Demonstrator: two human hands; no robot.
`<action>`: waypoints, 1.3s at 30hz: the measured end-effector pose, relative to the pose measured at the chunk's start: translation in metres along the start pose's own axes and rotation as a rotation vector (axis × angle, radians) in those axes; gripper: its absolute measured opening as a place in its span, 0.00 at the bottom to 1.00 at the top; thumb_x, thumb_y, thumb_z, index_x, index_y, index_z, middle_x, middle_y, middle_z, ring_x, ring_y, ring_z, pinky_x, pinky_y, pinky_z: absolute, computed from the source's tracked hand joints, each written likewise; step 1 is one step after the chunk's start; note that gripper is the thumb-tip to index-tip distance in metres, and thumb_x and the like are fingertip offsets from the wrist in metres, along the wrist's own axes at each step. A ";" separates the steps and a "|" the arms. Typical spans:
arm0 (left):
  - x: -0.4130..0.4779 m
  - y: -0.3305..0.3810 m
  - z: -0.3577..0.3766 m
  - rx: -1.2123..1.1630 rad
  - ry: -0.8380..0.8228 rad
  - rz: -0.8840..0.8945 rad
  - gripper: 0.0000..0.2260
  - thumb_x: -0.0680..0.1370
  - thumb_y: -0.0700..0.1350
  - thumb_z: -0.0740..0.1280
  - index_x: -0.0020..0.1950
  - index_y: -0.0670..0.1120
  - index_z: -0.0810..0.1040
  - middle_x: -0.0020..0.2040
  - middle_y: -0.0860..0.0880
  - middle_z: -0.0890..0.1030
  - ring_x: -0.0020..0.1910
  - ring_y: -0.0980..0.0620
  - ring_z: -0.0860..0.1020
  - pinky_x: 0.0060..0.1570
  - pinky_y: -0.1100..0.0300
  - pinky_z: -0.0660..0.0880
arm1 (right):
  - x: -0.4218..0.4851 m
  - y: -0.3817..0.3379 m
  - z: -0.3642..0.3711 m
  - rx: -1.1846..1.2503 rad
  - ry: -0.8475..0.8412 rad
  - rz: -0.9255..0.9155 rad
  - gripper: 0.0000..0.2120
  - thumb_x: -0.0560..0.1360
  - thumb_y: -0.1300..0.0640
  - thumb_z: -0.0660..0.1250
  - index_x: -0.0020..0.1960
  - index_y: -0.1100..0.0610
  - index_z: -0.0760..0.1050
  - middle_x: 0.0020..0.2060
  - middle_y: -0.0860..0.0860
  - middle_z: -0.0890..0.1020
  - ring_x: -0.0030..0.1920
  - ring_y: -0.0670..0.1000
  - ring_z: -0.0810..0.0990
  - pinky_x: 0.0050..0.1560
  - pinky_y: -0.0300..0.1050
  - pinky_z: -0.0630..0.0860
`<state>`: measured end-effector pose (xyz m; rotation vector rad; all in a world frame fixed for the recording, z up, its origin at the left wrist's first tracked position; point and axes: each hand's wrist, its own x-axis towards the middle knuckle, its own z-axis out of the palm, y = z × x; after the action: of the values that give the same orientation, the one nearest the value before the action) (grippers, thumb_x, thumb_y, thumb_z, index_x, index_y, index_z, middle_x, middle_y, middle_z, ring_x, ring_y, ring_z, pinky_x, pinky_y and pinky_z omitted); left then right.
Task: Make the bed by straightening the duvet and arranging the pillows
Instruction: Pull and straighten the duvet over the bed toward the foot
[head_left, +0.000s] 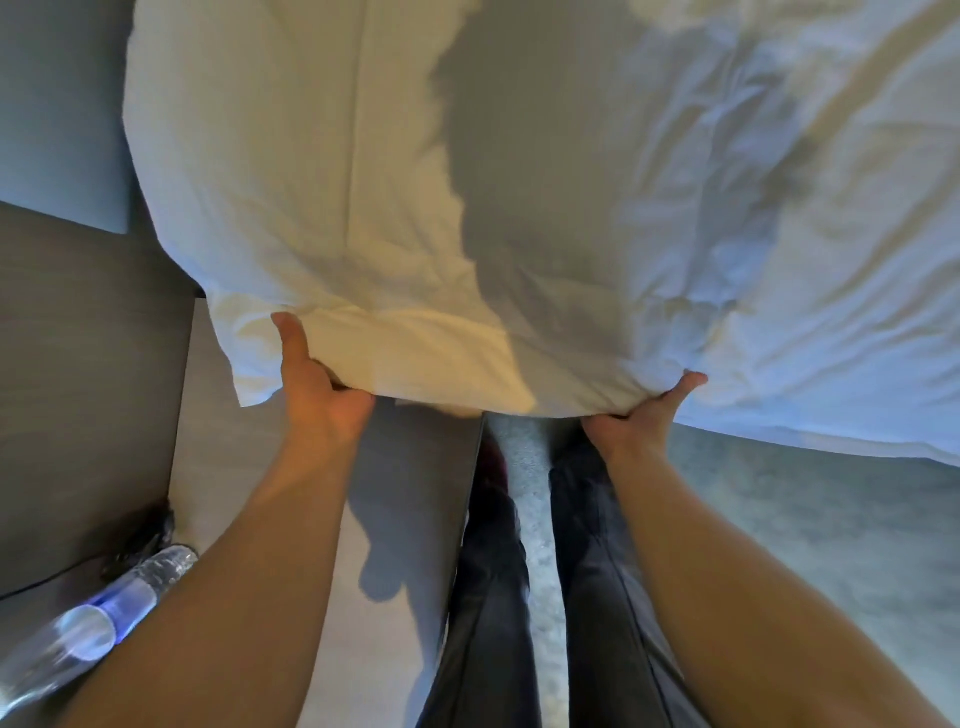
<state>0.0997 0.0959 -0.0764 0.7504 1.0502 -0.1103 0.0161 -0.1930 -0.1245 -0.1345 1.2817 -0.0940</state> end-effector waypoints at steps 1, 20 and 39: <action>-0.004 0.005 -0.001 -0.021 -0.009 -0.001 0.27 0.79 0.62 0.70 0.72 0.48 0.78 0.66 0.45 0.83 0.66 0.41 0.81 0.67 0.39 0.75 | -0.010 -0.001 0.001 -0.008 -0.024 -0.014 0.44 0.65 0.19 0.65 0.70 0.47 0.80 0.64 0.53 0.84 0.63 0.61 0.84 0.66 0.63 0.78; -0.255 0.107 0.230 0.530 0.024 0.955 0.16 0.80 0.47 0.73 0.66 0.49 0.75 0.59 0.57 0.80 0.54 0.72 0.79 0.58 0.73 0.74 | -0.289 -0.202 0.189 -0.609 0.206 -1.033 0.23 0.84 0.49 0.63 0.64 0.70 0.76 0.55 0.55 0.81 0.52 0.50 0.78 0.35 0.27 0.69; 0.065 0.190 0.440 1.916 0.021 0.957 0.30 0.82 0.68 0.54 0.82 0.60 0.57 0.84 0.47 0.56 0.83 0.46 0.53 0.77 0.39 0.53 | -0.024 -0.281 0.470 -2.000 -0.186 -0.794 0.43 0.76 0.23 0.49 0.84 0.42 0.47 0.85 0.47 0.53 0.84 0.56 0.52 0.81 0.65 0.50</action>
<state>0.5408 -0.0119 0.0887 2.8745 0.1862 -0.2710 0.4616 -0.4451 0.0721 -2.2687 0.6100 0.5501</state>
